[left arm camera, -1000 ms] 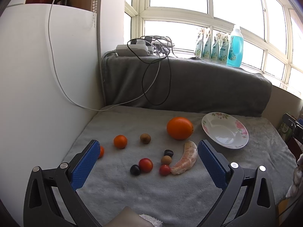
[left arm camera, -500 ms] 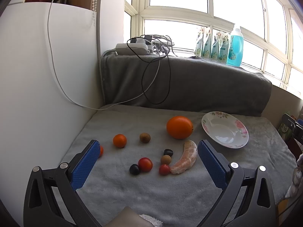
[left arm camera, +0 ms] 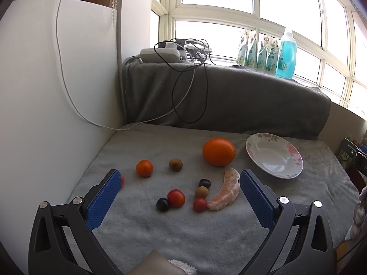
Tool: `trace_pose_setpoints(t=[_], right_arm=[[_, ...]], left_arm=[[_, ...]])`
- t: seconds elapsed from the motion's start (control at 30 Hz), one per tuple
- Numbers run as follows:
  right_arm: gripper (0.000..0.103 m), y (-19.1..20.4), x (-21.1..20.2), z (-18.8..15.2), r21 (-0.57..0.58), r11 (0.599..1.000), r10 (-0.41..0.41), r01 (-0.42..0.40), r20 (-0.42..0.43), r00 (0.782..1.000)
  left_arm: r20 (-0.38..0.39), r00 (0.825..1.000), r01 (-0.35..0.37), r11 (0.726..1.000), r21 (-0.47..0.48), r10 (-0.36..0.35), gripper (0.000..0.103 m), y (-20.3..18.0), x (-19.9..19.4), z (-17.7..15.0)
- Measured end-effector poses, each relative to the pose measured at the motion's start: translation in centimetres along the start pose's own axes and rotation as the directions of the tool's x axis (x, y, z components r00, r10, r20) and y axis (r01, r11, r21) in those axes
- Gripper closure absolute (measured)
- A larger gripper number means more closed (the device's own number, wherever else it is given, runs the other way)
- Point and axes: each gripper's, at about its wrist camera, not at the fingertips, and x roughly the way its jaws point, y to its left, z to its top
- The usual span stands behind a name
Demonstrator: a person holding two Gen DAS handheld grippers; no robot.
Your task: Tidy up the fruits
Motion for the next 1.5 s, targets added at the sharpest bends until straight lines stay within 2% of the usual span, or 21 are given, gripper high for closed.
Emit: trace_pose_setpoints(t=[0.37,0.6,0.83,1.0,1.07,1.2,1.33,1.5], right_arm=[[0.0,0.6,1.9,0.5,-0.014,0.998,0.064,-0.065,-0.031,0.997],[0.0,1.9,3.5,1.4,-0.06,0.989,0.132,-0.135,-0.052,0.99],[0.0,4.0,6.4,2.0,-0.096,0.96,0.247,-0.261,-0.143,0.958],[0.0,6.1,8.5,2.2,-0.134,0.925,0.324,-0.355,-0.21,0.923],[0.0,6.9,9.3,2.3,-0.147,0.903,0.365,-0.403,-0.232,0.902],[0.0,7.9,11.8,3.2,-0.108,0.866,0.438,-0.489,-0.31,0.844],[0.0,9.0,14.2,4.4,-0.07,0.839,0.482,-0.539,-0.361,0.798],[0.0,10.9,16.6,5.3,-0.039,0.786,0.543,-0.617,-0.434,0.719]], left_arm=[[-0.027,1.0,0.016,1.0,0.001,-0.016,0.001,-0.1,1.5,-0.3],[-0.076,0.996,0.037,0.999,-0.016,-0.039,0.001,0.1,3.4,-0.9],[-0.11,0.991,0.077,0.996,-0.041,-0.081,0.001,0.2,5.1,-0.9],[-0.133,0.985,0.108,0.993,-0.047,-0.114,0.001,-0.2,6.4,-0.8],[-0.139,0.982,0.122,0.991,-0.052,-0.128,0.001,-0.3,6.8,-0.7],[-0.162,0.971,0.164,0.984,-0.071,-0.174,0.002,-0.6,8.1,-0.5],[-0.181,0.961,0.191,0.976,-0.105,-0.208,0.007,-0.6,9.2,-0.4],[-0.201,0.946,0.229,0.963,-0.144,-0.255,0.008,-0.7,10.7,-0.3]])
